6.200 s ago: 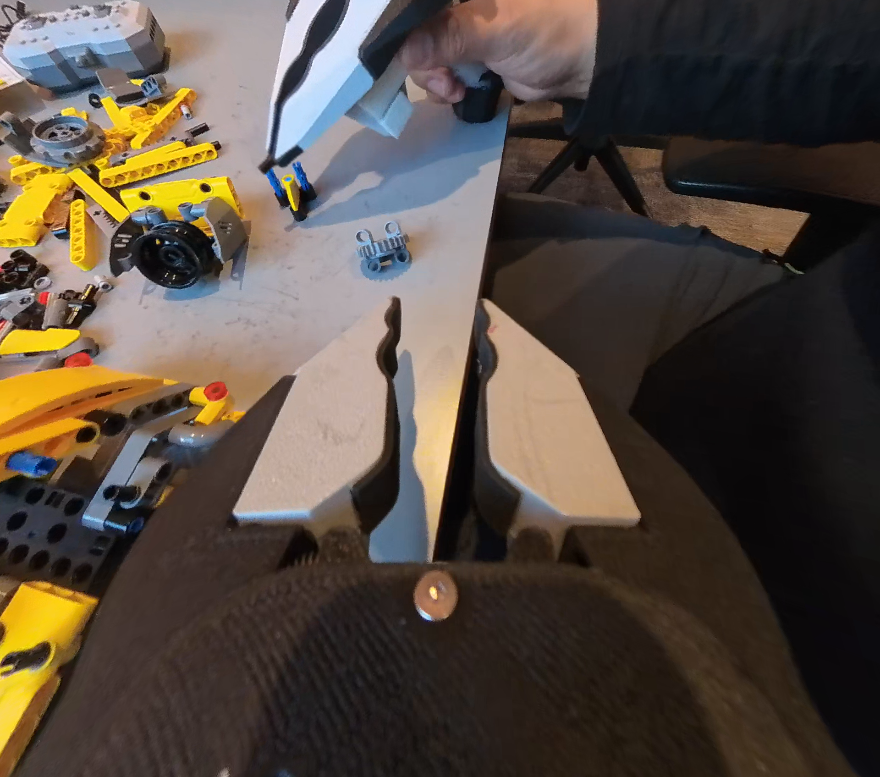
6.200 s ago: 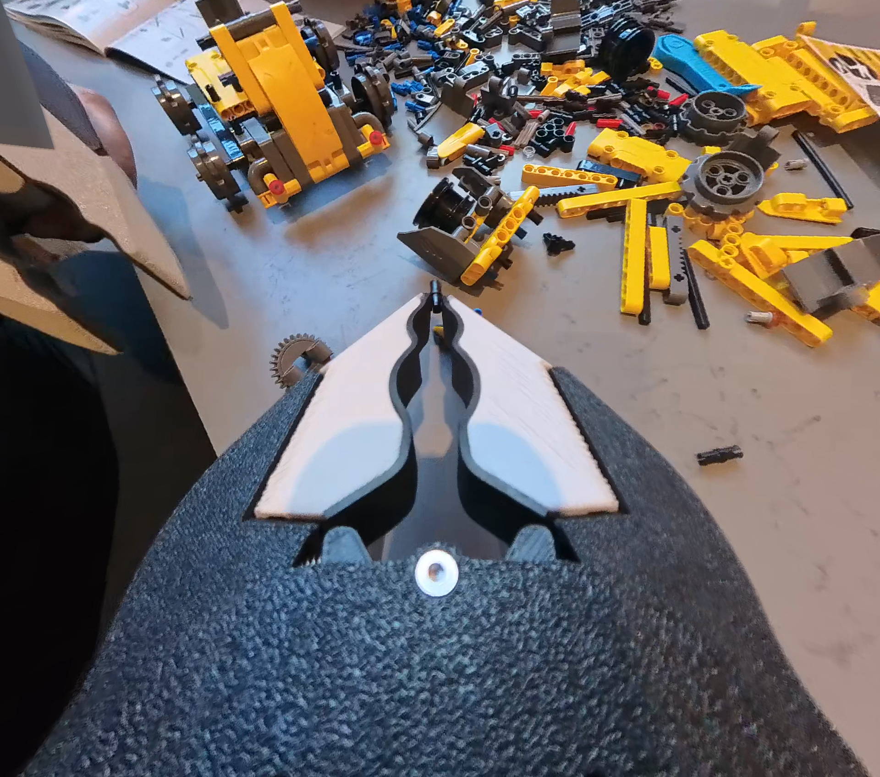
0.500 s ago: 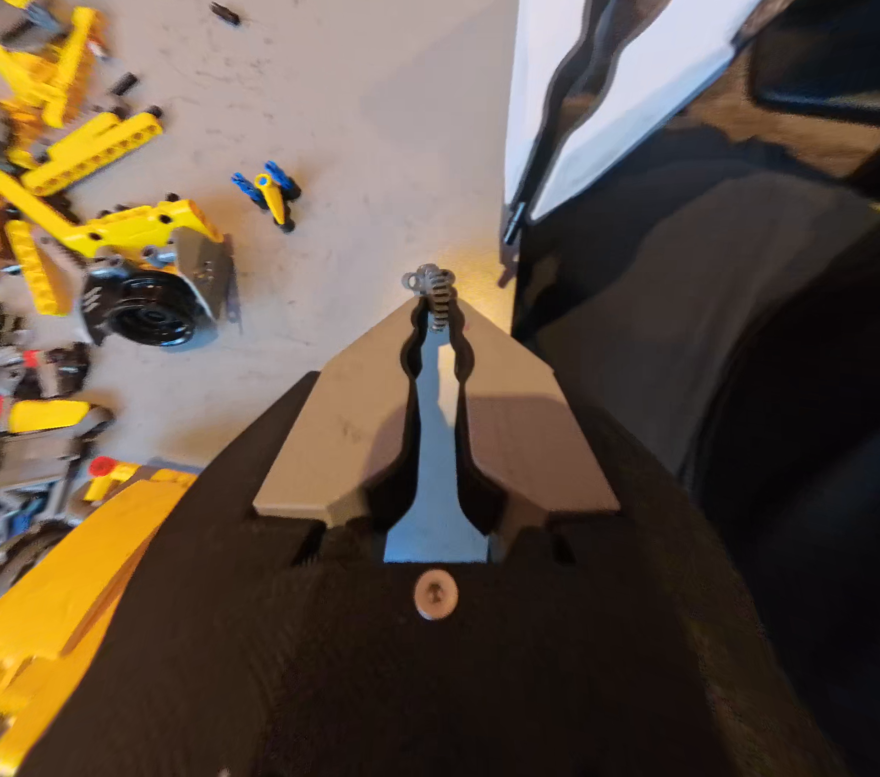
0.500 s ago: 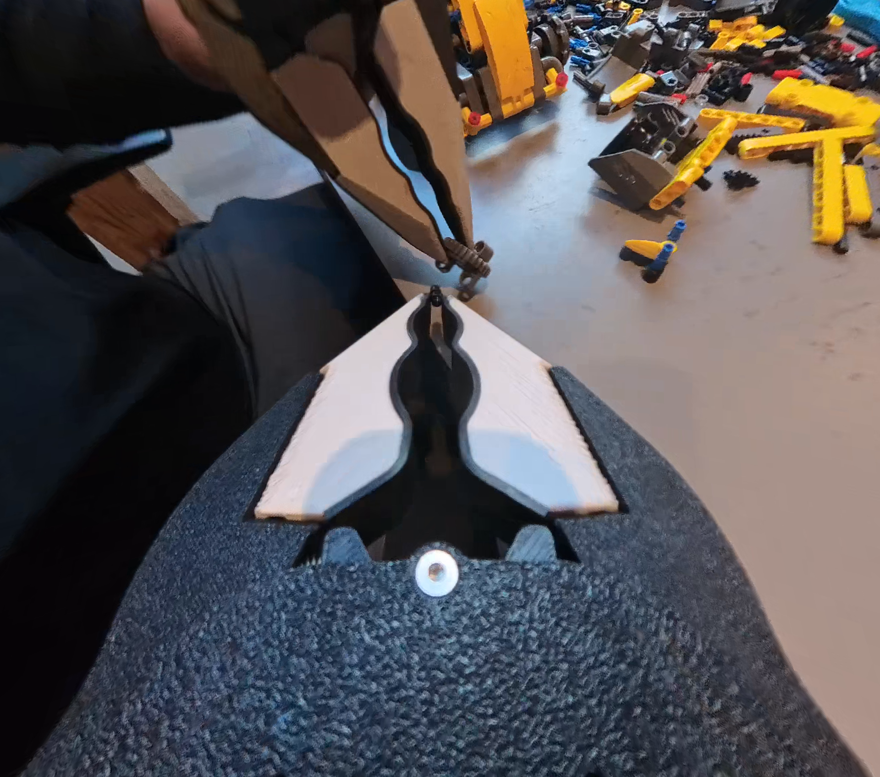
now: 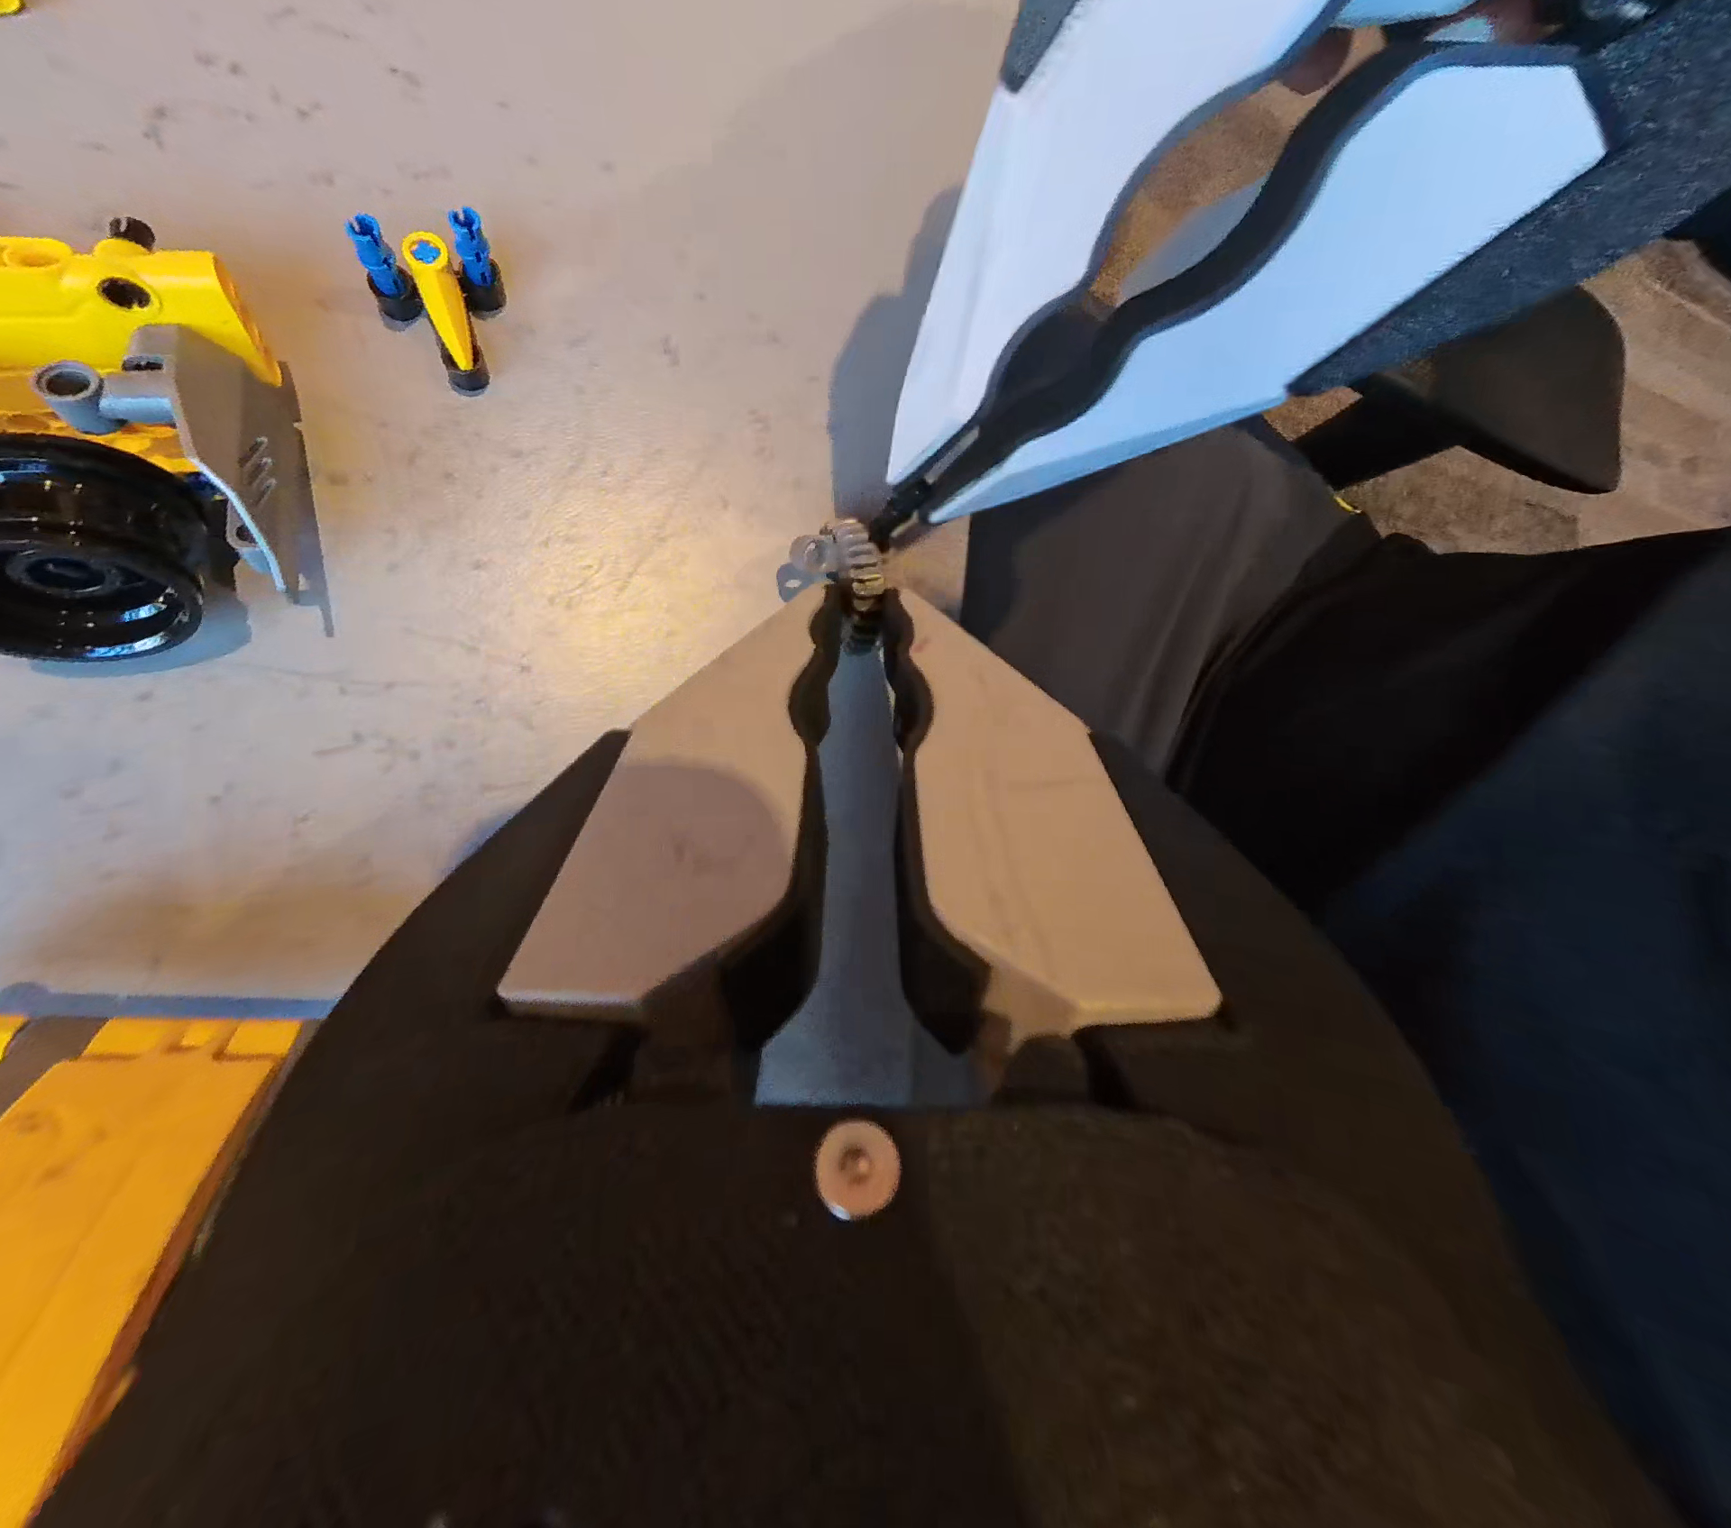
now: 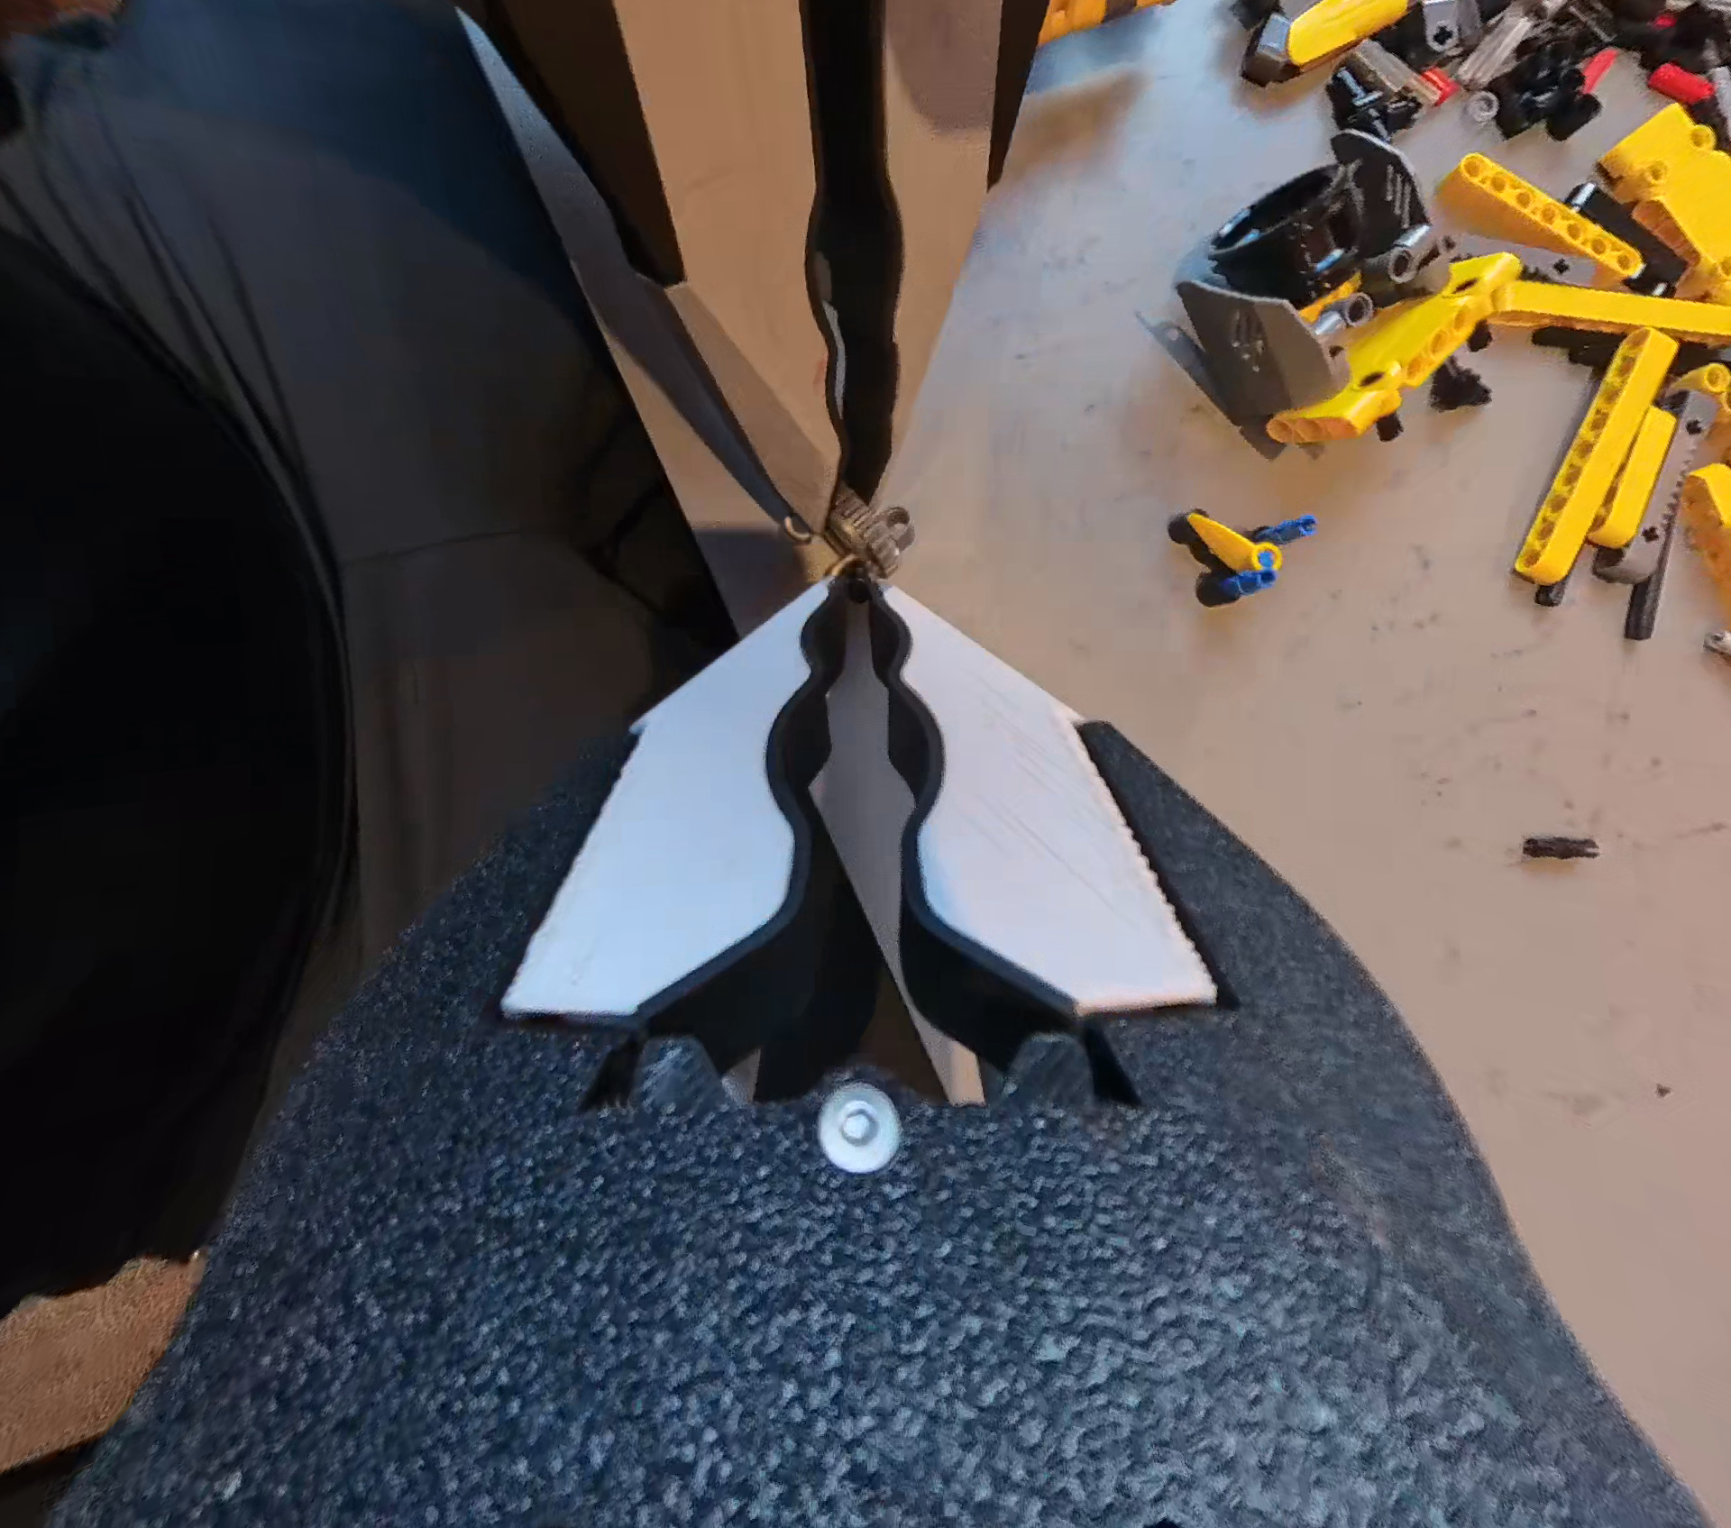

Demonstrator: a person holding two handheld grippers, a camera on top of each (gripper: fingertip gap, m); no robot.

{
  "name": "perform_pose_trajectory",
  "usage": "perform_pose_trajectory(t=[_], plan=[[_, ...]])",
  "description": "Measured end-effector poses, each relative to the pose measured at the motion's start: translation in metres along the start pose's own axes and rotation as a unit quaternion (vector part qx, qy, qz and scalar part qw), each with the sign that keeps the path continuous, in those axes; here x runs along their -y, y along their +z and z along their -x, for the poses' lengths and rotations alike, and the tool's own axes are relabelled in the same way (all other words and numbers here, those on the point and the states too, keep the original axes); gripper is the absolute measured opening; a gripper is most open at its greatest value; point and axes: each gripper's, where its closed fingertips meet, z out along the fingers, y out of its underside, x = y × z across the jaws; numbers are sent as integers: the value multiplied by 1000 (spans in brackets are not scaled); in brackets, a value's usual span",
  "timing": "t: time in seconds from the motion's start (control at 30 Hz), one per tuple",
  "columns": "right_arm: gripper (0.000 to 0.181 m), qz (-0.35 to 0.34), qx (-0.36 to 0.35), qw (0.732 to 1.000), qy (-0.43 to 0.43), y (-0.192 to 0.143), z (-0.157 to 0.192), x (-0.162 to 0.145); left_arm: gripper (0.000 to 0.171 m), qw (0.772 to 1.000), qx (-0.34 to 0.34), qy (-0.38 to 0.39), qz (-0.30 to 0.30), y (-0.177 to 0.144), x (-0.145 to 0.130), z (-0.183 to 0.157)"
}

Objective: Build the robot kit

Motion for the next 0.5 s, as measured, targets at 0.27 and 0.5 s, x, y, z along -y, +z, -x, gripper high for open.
perform_pose_trajectory(t=[0.27, 0.5], plan=[[4, 52, -15, 998, -38, 4, 2, 2, 6, 1000, -2, -10, -28, -1, -1, 0], [4, 83, -15, 995, -52, 1, 3, 1, 7, 999, 0, -8, -38, 0, 0, 0]])
